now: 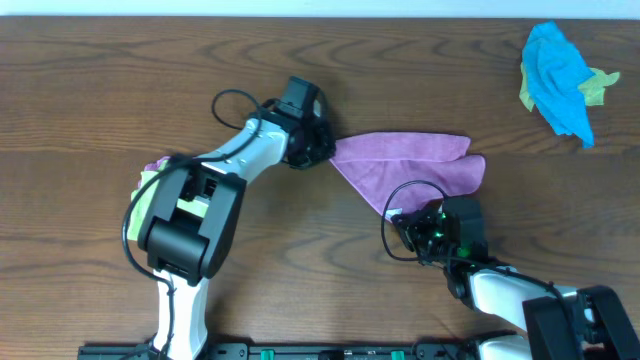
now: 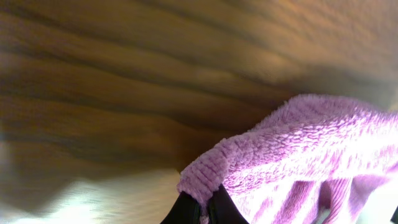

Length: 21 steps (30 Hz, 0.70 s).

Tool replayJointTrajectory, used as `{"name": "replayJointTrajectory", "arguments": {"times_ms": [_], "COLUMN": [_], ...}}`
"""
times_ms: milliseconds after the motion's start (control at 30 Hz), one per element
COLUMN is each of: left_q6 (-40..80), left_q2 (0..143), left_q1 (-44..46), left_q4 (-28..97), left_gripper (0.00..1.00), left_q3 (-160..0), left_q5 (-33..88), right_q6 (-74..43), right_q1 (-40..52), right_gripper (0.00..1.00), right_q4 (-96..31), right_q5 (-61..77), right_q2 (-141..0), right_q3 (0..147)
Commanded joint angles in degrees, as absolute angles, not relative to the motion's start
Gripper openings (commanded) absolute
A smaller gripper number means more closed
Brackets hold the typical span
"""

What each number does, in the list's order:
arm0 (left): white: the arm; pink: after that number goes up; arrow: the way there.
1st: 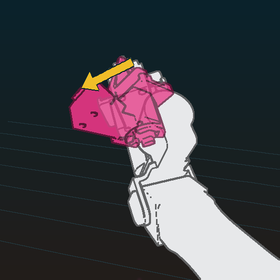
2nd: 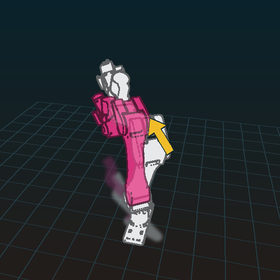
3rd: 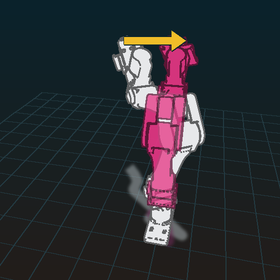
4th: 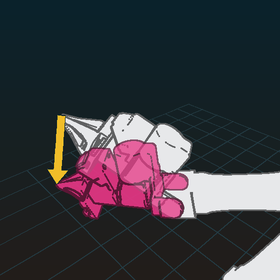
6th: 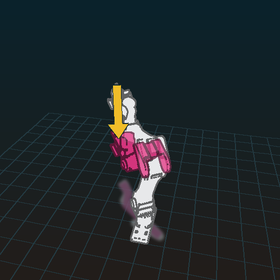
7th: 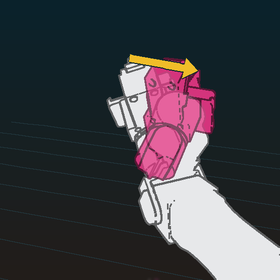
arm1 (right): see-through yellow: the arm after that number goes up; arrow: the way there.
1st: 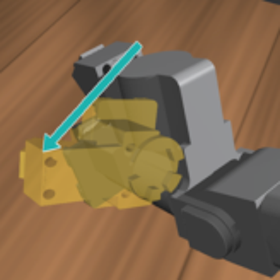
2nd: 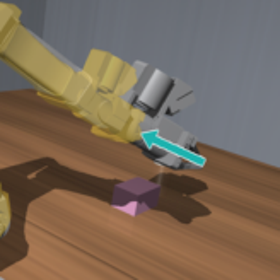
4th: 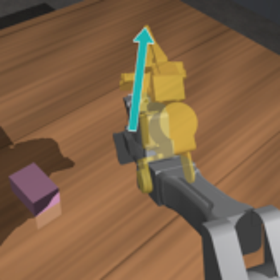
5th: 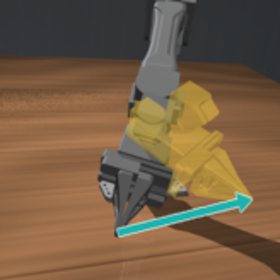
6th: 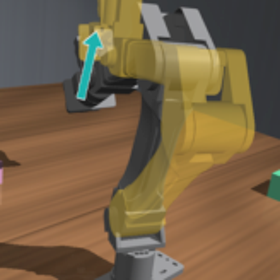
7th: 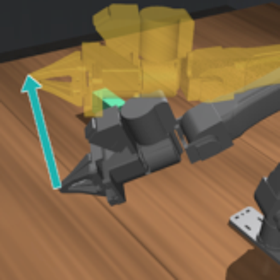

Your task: Fold the cloth

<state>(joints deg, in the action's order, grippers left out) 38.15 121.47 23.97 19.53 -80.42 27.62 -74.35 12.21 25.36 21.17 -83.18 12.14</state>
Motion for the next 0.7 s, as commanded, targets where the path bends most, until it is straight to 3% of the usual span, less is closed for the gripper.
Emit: {"name": "replayJointTrajectory", "arguments": {"times_ms": [0,500,667], "left_q6": [38.83,35.75,31.20], "left_q2": [121.73,121.73,121.71], "left_q1": [22.57,18.02,17.04], "left_q4": [19.90,30.83,38.39], "left_gripper": [0.06,0.06,0.06], "left_q3": [-81.49,-81.49,-81.49], "left_q5": [26.39,22.26,22.02], "right_q6": [-73.19,-71.00,-63.77], "right_q1": [12.73,12.73,12.73], "right_gripper": [0.01,0.01,0.01], "right_q4": [26.41,26.83,23.03], "right_q5": [23.24,32.49,33.30], "right_q2": [-83.85,-83.83,-81.62], "right_q3": [11.16,11.18,11.20]}}
